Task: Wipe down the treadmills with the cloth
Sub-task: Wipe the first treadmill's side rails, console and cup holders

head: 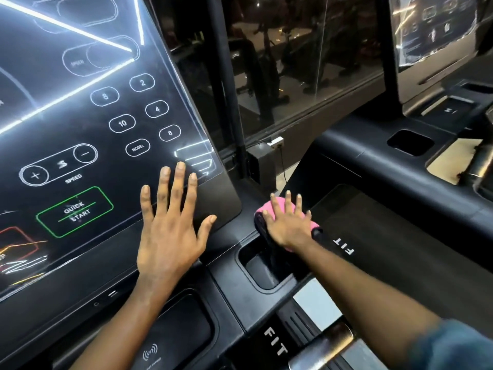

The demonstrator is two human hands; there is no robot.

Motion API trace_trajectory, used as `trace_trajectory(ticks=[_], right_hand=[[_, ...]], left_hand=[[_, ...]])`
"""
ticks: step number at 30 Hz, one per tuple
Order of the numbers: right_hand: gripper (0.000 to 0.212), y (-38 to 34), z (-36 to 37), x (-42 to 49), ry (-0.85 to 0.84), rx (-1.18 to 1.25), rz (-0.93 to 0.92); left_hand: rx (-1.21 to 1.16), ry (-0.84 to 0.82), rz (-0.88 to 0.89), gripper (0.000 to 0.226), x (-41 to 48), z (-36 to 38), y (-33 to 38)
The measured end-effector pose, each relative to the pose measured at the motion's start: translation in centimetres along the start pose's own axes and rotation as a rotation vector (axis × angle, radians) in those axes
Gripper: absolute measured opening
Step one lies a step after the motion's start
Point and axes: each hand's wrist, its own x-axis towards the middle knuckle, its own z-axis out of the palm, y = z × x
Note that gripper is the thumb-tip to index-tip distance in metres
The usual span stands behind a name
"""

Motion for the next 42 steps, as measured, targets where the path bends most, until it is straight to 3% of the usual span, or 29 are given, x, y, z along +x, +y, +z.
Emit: trace_trajectory(ticks=[5, 10, 14, 16, 19, 22, 31, 35, 38, 42], right_hand=[[0.067, -2.1, -1.6, 5.5, -0.105, 0.049, -0.093], [0.066, 1.4, -1.3, 1.1, -0.124, 0.139, -0.111], [0.067, 6.4, -0.6, -4.2, -0.120, 0.146, -0.042], [0.068, 8.4, -0.4, -6.1, -0.103, 0.163, -0.011], [0.075, 9.5, -0.5, -6.4, -0.107, 0.188, 0.036], [0.079, 9.0, -0.6, -4.2, -0.144, 0.237, 0.105], [0.069, 2.8, -2.1, 5.0, -0.174, 0.257, 0.071], [0.072, -2.2, -1.8, 8.6, -0.150, 0.208, 0.000], [0.067, -4.5, -1.4, 8.4, -0.127, 0.082, -0.160], [0.063, -1.1, -0.4, 3.7, -0.085, 0.032, -0.318]], left_hand=[[0.030, -0.009, -0.006, 0.086, 0.1, 0.2, -0.2], [0.017, -0.032, 0.006, 0.090, 0.1, -0.2, 0.1], [-0.190, 0.007, -0.009, 0.077, 0.1, -0.9, -0.1], [-0.236, 0.081, 0.123, 0.065, 1.2, -1.6, 0.4], [-0.174, 0.103, 0.388, 0.056, 4.9, -2.2, 1.9], [-0.054, 0.018, 0.504, 0.051, 8.1, -1.4, 2.2], [0.194, -0.060, 0.460, 0.046, 8.8, 0.4, 3.0], [0.222, -0.057, 0.455, 0.042, 8.8, 0.3, 3.1], [0.242, -0.056, 0.446, 0.042, 8.9, 0.4, 3.3], [0.238, -0.057, 0.448, 0.043, 8.8, 0.3, 3.3]])
